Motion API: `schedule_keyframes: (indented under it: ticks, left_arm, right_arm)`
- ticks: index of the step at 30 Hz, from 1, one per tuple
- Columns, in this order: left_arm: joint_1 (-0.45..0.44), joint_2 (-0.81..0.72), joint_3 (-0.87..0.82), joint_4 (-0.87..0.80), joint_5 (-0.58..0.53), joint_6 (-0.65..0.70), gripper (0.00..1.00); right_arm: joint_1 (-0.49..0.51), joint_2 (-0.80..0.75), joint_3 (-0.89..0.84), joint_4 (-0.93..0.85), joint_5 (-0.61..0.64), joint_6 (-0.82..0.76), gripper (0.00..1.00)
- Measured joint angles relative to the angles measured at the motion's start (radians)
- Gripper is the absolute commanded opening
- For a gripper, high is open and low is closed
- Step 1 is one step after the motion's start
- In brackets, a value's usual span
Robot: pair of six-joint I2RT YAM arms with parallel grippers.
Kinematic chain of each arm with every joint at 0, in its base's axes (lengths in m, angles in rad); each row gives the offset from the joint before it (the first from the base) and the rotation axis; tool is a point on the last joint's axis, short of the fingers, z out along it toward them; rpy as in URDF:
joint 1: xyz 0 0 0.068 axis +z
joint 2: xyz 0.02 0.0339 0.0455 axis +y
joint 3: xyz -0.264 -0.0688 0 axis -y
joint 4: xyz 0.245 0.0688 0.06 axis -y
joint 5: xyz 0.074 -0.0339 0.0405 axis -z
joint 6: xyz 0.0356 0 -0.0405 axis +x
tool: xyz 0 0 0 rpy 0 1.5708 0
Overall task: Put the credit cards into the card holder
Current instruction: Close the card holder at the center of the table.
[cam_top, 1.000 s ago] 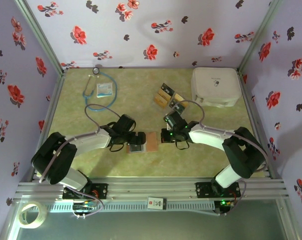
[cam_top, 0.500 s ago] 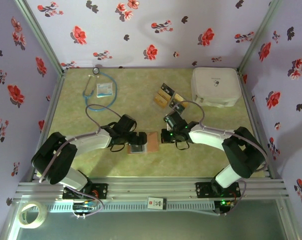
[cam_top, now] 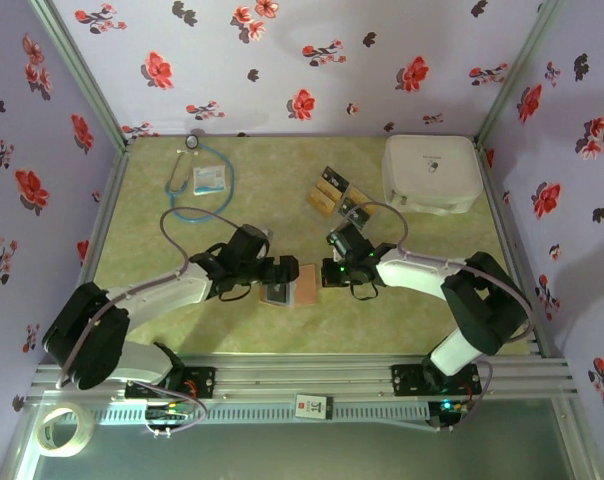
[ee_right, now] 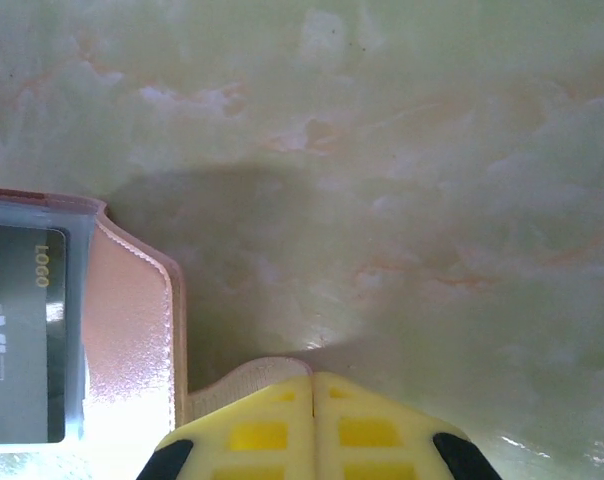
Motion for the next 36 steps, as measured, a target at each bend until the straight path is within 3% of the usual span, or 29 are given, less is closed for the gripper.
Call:
schedule_keyframes:
  ticks: [6, 10, 15, 24, 36]
  left_arm:
    - [-0.071, 0.038, 0.008, 0.113, 0.023, -0.066, 1.00]
    - [-0.109, 0.110, 0.030, 0.177, 0.034, -0.101, 1.00]
    - [-0.115, 0.173, 0.034, 0.251, 0.037, -0.157, 1.00]
    - [-0.118, 0.216, 0.024, 0.295, 0.005, -0.233, 1.00]
    - [-0.121, 0.216, 0.075, 0.134, -0.058, -0.231, 1.00]
  right_arm:
    - [0.000, 0.000, 0.000, 0.001, 0.000, 0.001, 0.01]
    - [-0.002, 0.000, 0.000, -0.003, 0.006, -0.004, 0.26]
    - [-0.032, -0.020, -0.001, -0.048, 0.025, -0.009, 0.39]
    - [-0.106, -0.199, -0.026, -0.111, 0.039, -0.022, 0.44]
    - [-0.114, -0.310, -0.035, -0.170, 0.042, -0.027, 0.46]
